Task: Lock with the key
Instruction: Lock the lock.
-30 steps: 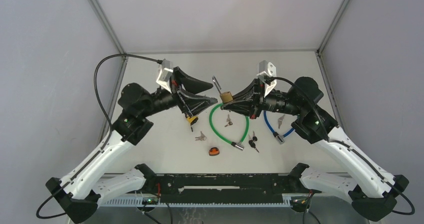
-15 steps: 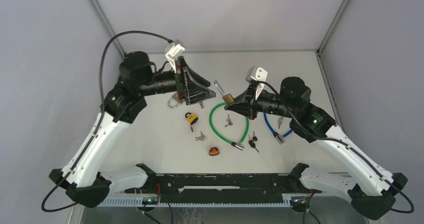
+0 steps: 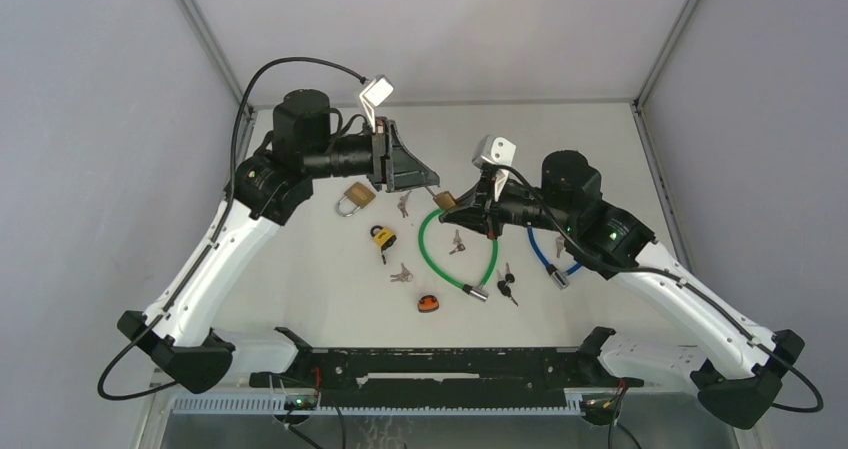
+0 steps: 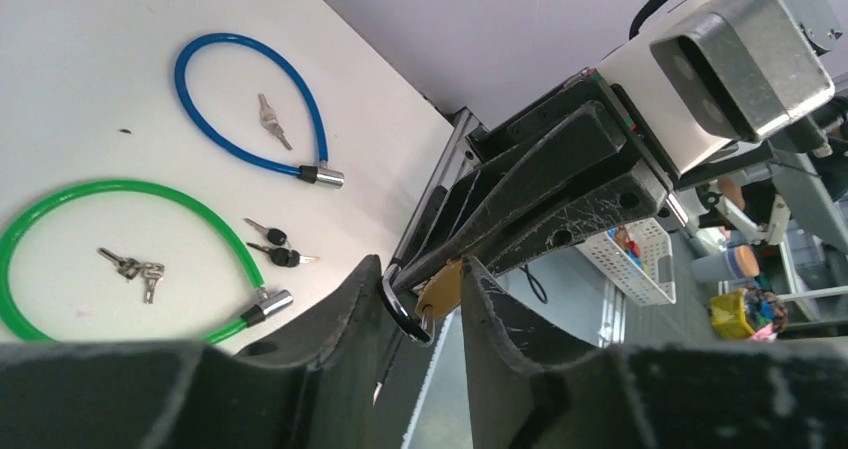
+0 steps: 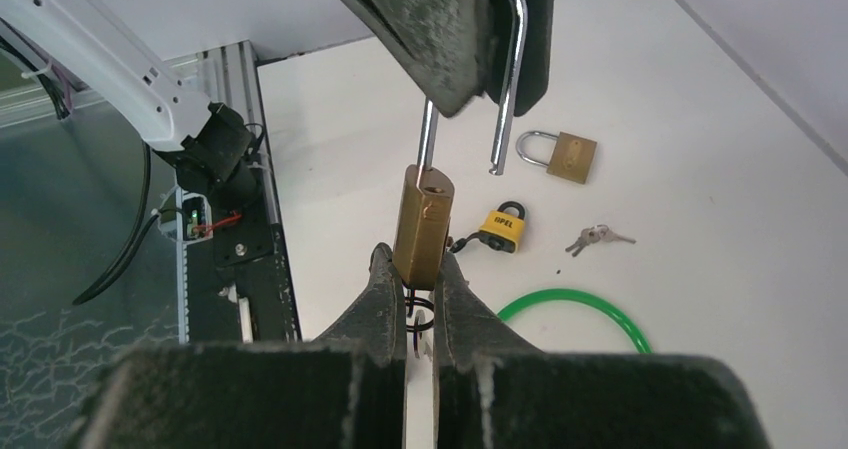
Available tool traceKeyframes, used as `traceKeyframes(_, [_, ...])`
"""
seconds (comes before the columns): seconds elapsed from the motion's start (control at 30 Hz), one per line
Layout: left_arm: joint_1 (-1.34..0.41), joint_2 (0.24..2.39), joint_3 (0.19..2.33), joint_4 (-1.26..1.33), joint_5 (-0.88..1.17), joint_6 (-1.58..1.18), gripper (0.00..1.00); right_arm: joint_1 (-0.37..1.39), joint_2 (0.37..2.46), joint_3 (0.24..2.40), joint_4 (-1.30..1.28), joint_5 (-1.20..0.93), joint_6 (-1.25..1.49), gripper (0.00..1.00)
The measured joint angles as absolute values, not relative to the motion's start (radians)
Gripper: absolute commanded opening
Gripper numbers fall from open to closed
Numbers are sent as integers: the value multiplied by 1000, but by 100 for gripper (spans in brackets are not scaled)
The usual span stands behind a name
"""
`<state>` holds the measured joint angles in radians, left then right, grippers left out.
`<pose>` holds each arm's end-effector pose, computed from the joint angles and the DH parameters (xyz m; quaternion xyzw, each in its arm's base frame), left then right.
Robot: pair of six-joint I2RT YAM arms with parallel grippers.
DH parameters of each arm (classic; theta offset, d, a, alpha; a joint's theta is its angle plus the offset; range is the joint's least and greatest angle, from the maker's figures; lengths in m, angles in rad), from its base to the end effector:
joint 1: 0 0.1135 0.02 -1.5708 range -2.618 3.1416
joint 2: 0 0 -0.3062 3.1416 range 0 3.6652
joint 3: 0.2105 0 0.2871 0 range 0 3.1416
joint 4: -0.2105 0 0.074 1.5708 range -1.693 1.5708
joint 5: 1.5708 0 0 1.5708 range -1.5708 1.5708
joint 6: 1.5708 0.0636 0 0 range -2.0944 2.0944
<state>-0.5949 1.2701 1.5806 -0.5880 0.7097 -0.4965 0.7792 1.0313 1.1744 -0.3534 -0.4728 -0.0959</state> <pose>0.2218 -0.2001 0.5154 0.2459 0.7372 -0.5303 0.3390 0.1645 0.2032 0.4484 -0.4537 0.6222 0.3764 0.5151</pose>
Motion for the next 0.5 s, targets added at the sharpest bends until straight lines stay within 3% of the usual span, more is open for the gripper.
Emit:
traceKeyframes(0.1, [-595, 1270, 1581, -592, 715, -496, 26, 778, 1039, 1196, -363, -476, -104, 0])
traceKeyframes(0.27, [-595, 1269, 1581, -609, 741, -484, 1, 764, 1042, 1213, -356, -480, -107, 0])
traceKeyframes(0.5, [-595, 1268, 1581, -615, 764, -461, 3, 752, 1049, 1213, -357, -500, -108, 0])
